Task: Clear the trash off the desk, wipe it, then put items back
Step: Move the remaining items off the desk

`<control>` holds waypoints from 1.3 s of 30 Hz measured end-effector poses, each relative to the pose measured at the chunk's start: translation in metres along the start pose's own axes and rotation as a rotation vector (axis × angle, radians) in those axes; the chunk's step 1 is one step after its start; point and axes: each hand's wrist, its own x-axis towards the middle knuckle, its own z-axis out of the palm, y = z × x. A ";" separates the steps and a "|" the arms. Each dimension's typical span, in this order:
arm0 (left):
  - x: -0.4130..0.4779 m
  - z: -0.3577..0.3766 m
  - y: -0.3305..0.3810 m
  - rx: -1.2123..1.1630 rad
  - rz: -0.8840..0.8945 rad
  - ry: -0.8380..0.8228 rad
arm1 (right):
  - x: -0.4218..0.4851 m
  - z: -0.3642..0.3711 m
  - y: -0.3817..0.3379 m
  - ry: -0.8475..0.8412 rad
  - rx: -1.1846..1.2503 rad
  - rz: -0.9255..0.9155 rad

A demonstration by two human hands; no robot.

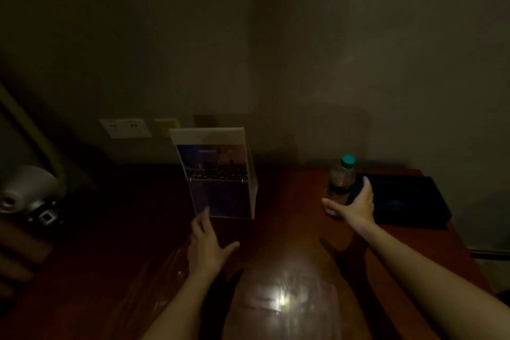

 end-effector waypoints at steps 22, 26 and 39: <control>0.220 -0.034 0.070 -0.767 -0.049 0.100 | 0.056 -0.040 0.018 -0.131 -0.296 0.194; 0.203 -0.005 0.093 -0.817 -0.011 0.162 | 0.059 -0.060 0.019 -0.246 -0.526 0.166; 0.134 0.124 0.083 -0.547 -0.253 -0.492 | 0.089 -0.054 0.041 -0.557 -0.952 0.096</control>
